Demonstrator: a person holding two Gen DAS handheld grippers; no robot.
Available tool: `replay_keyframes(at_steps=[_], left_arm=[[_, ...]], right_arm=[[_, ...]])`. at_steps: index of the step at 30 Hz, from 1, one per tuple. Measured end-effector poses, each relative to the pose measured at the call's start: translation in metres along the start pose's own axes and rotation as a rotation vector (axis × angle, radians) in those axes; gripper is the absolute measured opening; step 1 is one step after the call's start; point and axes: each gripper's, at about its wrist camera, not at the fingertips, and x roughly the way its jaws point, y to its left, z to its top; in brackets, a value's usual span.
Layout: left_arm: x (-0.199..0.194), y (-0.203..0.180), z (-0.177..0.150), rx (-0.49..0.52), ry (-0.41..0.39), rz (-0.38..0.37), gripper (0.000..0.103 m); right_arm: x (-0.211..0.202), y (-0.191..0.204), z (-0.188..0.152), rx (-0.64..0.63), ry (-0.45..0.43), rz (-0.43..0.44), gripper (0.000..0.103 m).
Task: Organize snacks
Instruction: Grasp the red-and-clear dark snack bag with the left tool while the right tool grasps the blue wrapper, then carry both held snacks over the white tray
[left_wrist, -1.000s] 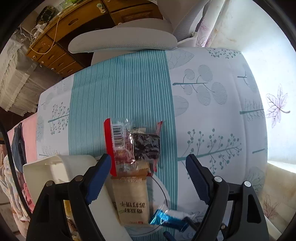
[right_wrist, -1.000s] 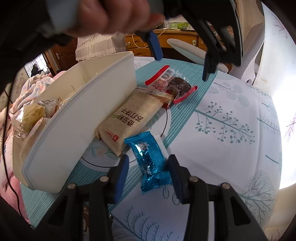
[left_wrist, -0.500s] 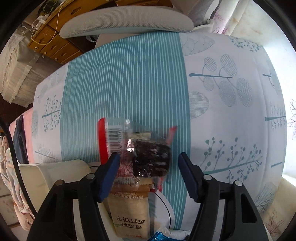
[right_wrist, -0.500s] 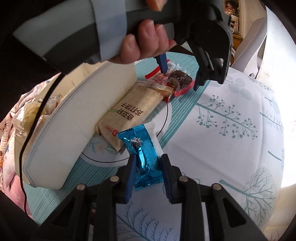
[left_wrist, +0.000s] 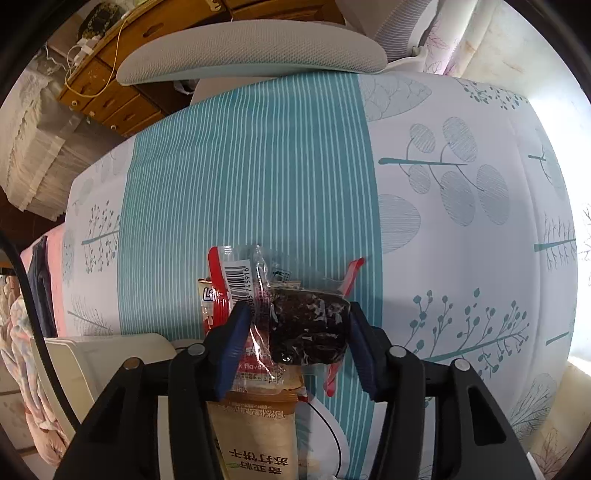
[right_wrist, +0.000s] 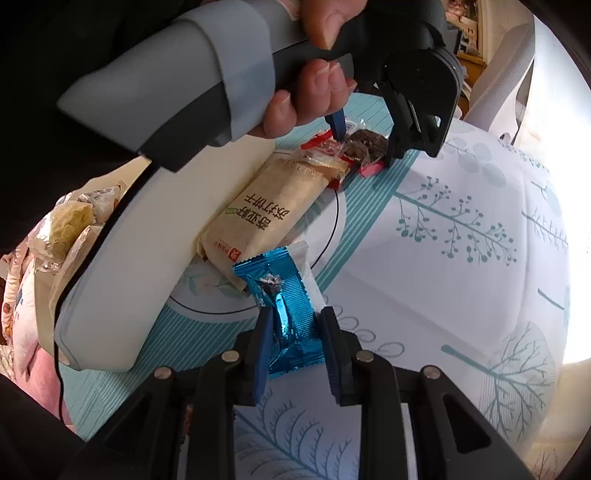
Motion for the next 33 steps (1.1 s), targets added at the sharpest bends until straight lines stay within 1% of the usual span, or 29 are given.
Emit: replay_keyframes(at_steps=[2, 7, 13, 19, 21, 28, 33], left_arm=[[-0.002, -0.003, -0.001, 0.008, -0.008, -0.001, 0.042], [-0.003, -0.002, -0.003, 0.002, -0.011, -0.012, 0.04], [-0.006, 0.002, -0.01, -0.006, 0.001, -0.024, 0.039], [-0.01, 0.006, -0.022, -0.02, 0.02, -0.04, 0.039], [-0.014, 0.007, -0.027, -0.028, 0.022, -0.059, 0.039], [-0.05, 0.009, -0.049, -0.042, -0.019, -0.125, 0.039], [-0.088, 0.013, -0.07, -0.038, -0.072, -0.175, 0.039]], right_arm=[[-0.002, -0.001, -0.001, 0.012, 0.009, 0.005, 0.024], [-0.005, -0.007, -0.003, 0.05, 0.026, 0.015, 0.022], [-0.012, -0.024, -0.01, 0.131, 0.047, 0.023, 0.022], [-0.023, -0.046, -0.018, 0.247, 0.067, 0.039, 0.021], [-0.027, -0.053, -0.021, 0.298, 0.074, 0.052, 0.021], [-0.042, -0.077, -0.036, 0.462, 0.078, 0.096, 0.021], [-0.051, -0.078, -0.045, 0.523, 0.085, 0.085, 0.021]])
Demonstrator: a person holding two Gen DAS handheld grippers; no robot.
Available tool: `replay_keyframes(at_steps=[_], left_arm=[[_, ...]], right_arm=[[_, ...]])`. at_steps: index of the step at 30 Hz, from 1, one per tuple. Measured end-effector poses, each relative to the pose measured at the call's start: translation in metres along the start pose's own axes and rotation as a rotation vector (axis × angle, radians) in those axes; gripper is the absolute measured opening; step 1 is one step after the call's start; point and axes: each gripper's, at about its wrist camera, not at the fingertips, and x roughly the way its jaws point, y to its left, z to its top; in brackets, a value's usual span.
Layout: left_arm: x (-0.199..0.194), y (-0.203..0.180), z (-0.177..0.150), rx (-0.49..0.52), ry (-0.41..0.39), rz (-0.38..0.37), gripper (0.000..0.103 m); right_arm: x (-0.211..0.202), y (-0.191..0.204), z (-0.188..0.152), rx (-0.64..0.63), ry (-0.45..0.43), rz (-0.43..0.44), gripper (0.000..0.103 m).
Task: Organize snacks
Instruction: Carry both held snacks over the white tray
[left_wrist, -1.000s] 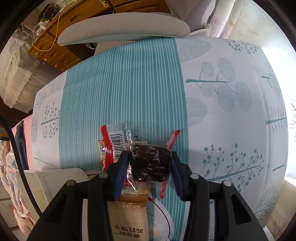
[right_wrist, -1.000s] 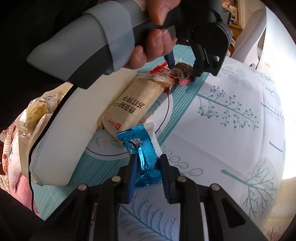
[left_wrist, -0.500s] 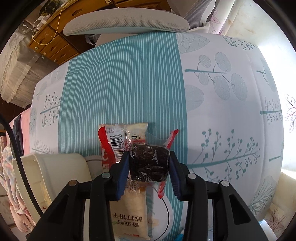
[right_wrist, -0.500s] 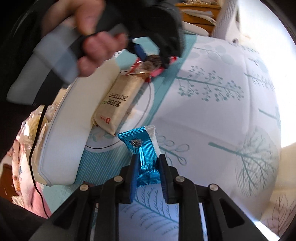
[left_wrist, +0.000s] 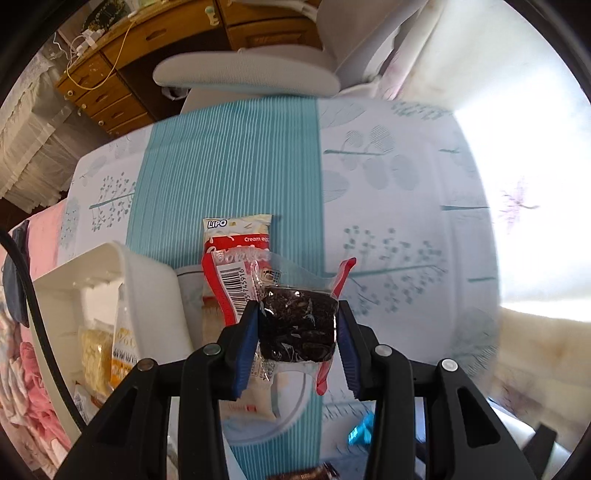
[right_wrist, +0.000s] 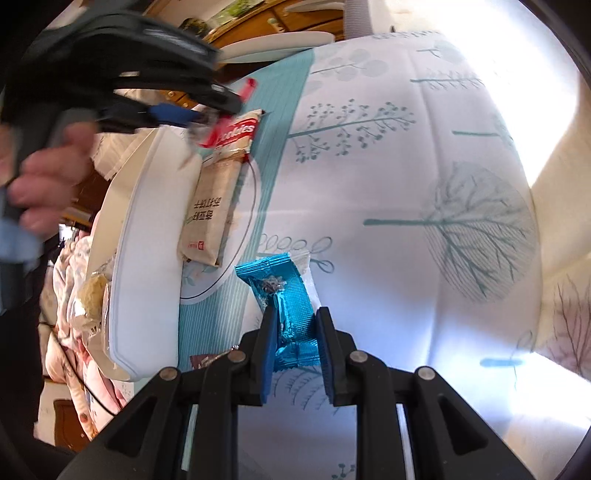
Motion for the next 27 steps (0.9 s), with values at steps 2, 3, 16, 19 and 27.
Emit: replay_keyframes(at_steps=[2, 3, 16, 19, 27], left_arm=[[-0.018, 0.001, -0.009, -0.003, -0.019, -0.022, 0.039], [-0.025, 0.001, -0.013, -0.004, -0.028, -0.031, 0.039], [-0.102, 0.023, -0.076, -0.019, -0.122, -0.144, 0.039], [-0.115, 0.035, -0.091, -0.034, -0.137, -0.163, 0.039], [-0.142, 0.076, -0.127, -0.063, -0.177, -0.221, 0.039]], right_arm=[[0.0, 0.002, -0.005, 0.036, 0.01, -0.001, 0.021], [-0.002, 0.001, -0.006, 0.052, 0.011, 0.009, 0.021], [-0.004, 0.028, -0.018, 0.137, 0.043, 0.033, 0.021], [-0.006, 0.039, -0.021, 0.13, 0.052, -0.01, 0.021], [-0.018, 0.081, -0.018, 0.122, 0.033, -0.012, 0.021]])
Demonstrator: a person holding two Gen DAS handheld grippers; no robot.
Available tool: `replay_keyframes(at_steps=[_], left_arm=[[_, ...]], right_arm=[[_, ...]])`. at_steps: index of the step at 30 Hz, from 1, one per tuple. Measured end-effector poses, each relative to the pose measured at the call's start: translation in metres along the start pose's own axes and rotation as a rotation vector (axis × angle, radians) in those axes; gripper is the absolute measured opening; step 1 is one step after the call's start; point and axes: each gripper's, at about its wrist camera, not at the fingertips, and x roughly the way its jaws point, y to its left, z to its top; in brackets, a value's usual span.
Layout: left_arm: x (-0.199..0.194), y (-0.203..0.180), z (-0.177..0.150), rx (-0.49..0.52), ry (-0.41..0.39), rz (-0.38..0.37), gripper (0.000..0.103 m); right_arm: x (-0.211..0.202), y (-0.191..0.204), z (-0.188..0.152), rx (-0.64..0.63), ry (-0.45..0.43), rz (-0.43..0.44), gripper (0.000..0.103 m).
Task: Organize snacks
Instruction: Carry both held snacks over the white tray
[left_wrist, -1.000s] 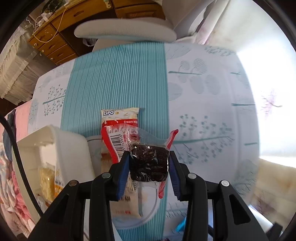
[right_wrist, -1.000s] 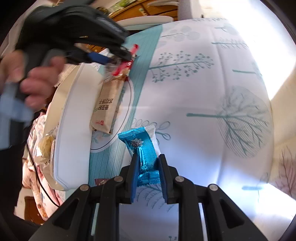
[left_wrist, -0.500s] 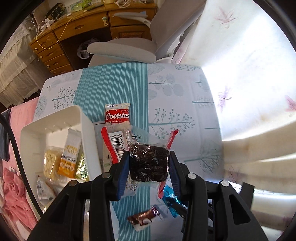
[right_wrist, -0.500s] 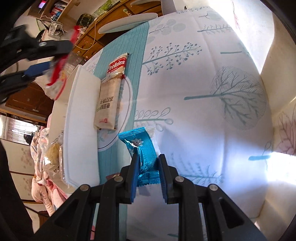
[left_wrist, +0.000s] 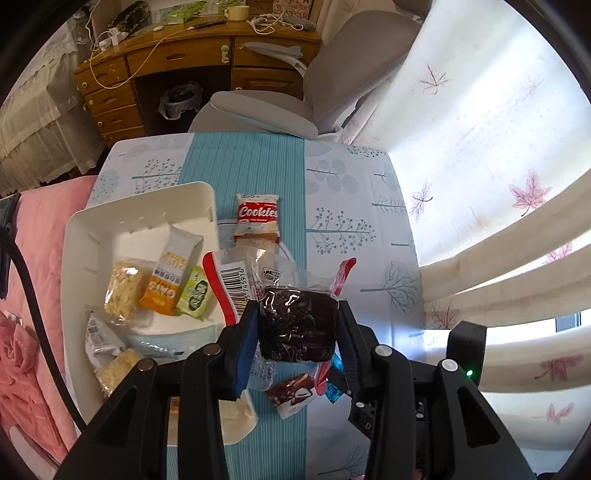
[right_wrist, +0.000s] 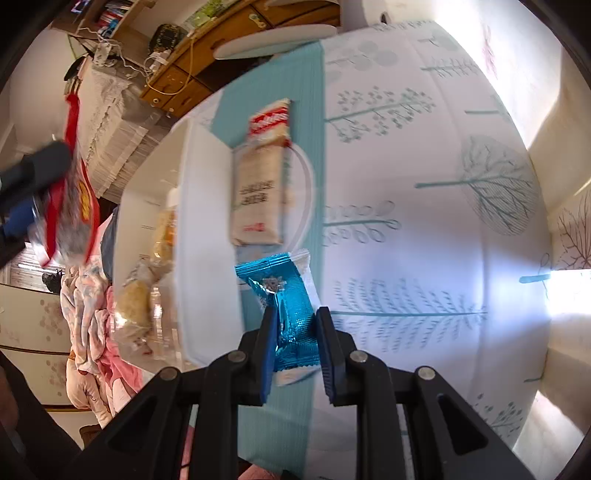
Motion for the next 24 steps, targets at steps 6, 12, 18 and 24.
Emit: replay_keyframes(at_steps=[6, 12, 18, 24], left_arm=[[-0.017, 0.034, -0.01, -0.014, -0.005, -0.012, 0.039], [-0.032, 0.073, -0.017, -0.028, -0.009, -0.011, 0.039], [-0.042, 0.109, -0.028, -0.029, -0.002, -0.002, 0.039], [-0.043, 0.146, -0.04, -0.041, 0.019, 0.011, 0.039]], right_arm=[[-0.01, 0.035, -0.003, -0.003, -0.046, 0.02, 0.021], [-0.013, 0.071, -0.007, -0.008, -0.093, 0.03, 0.021], [-0.007, 0.104, -0.014, -0.014, -0.125, 0.038, 0.021], [0.005, 0.133, -0.024, -0.018, -0.133, 0.052, 0.021]])
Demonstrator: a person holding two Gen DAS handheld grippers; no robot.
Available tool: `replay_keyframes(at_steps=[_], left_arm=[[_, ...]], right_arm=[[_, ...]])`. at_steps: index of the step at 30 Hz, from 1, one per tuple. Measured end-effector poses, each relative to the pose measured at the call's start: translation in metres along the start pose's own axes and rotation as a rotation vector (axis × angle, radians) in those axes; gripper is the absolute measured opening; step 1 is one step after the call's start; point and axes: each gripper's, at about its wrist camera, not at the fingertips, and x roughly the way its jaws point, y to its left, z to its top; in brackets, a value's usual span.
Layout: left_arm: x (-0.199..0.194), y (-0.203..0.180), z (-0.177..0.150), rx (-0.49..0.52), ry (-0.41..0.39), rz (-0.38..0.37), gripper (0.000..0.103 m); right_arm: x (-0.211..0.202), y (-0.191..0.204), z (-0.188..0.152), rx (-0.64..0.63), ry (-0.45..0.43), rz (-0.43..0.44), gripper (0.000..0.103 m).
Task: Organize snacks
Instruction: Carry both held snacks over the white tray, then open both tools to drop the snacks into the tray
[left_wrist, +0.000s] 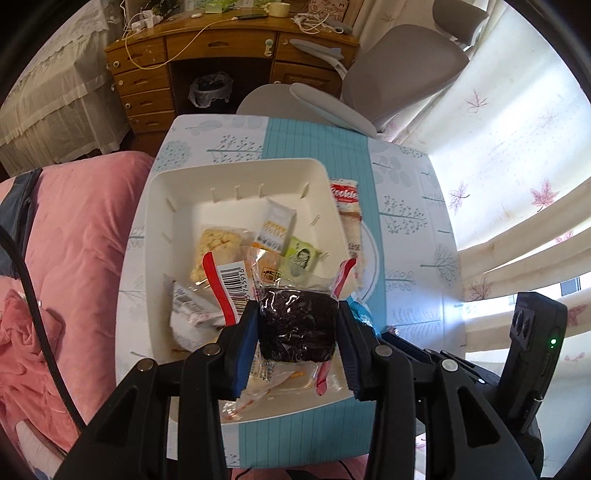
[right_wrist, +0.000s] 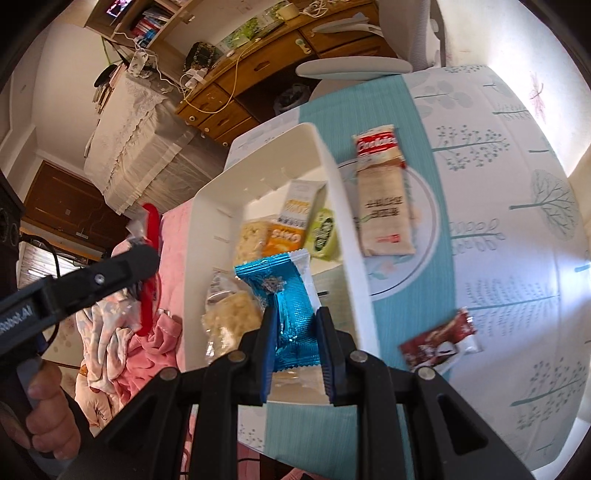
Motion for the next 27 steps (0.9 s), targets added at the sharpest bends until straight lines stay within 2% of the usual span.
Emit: replay_keyframes(at_steps=[8, 16, 18, 20, 21, 23, 27], left_arm=[[0.012, 0.033, -0.01, -0.009, 0.042, 0.013, 0.039], [0.032, 0.045, -0.015, -0.011, 0.09, 0.016, 0.042], [0.032, 0.046, -0.016, -0.018, 0.088, 0.015, 0.049], [0.033, 0.049, -0.016, -0.034, 0.081, 0.01, 0.071], [0.033, 0.05, -0.016, -0.04, 0.074, 0.009, 0.073], [0.033, 0.052, -0.016, -0.052, 0.064, 0.002, 0.078], [0.032, 0.053, -0.018, -0.069, 0.046, -0.033, 0.079]], right_arm=[[0.021, 0.029, -0.014, 0.003, 0.021, 0.012, 0.021], [0.03, 0.042, -0.02, -0.002, 0.028, 0.003, 0.023], [0.032, 0.041, -0.02, 0.0, 0.03, -0.005, 0.024], [0.033, 0.039, -0.021, 0.007, 0.033, -0.008, 0.024], [0.033, 0.038, -0.02, 0.01, 0.033, -0.01, 0.024], [0.031, 0.036, -0.02, 0.018, 0.029, -0.006, 0.03], [0.027, 0.032, -0.018, 0.022, 0.023, -0.015, 0.037]])
